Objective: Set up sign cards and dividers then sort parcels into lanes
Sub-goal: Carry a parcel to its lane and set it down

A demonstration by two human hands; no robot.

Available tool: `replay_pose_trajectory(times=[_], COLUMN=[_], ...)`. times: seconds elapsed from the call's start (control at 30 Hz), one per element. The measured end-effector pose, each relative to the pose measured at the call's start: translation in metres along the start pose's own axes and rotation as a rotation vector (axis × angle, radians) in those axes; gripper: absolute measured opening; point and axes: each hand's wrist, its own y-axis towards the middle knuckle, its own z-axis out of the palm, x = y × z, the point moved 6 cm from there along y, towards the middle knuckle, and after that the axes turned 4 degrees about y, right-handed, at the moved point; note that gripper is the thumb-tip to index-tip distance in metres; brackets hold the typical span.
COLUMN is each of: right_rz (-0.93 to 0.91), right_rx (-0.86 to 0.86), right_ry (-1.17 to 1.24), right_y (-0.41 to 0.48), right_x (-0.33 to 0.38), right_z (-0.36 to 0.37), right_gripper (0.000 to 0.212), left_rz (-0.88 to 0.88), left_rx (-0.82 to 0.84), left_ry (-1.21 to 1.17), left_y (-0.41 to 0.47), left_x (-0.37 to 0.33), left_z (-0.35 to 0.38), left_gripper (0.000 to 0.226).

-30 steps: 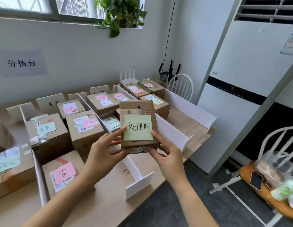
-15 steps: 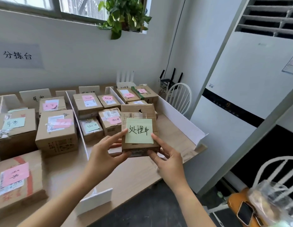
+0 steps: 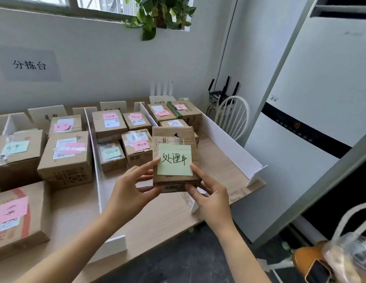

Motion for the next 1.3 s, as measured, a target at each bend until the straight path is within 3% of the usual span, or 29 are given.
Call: replay_pose_trajectory(times=[0.7, 0.9, 1.1, 1.3], right_rz=[0.039, 0.047, 0.069, 0.094], right_rx=[0.016, -0.018, -0.024, -0.017], right_ry=[-0.058, -0.079, -0.103, -0.094], right_y=[0.172, 0.202, 0.232, 0.272], right_x=[-0.054, -0.068, -0.079, -0.101], right_z=[-0.103, -0.133, -0.170, -0.199], right_gripper=[0.053, 0.058, 0.054, 0.054], left_rz=[-0.034, -0.028, -0.052, -0.070], left_rx=[-0.049, 0.020, 0.004, -0.017], left_ry=[-0.056, -0.003, 0.007, 0.056], left_y=[0.156, 0.191, 0.219, 0.254], left_x=[0.028, 0.033, 0.032, 0.041], left_z=[0.114, 0.148, 0.186, 0.219], left_gripper=[0.075, 0.077, 0.064, 0.064])
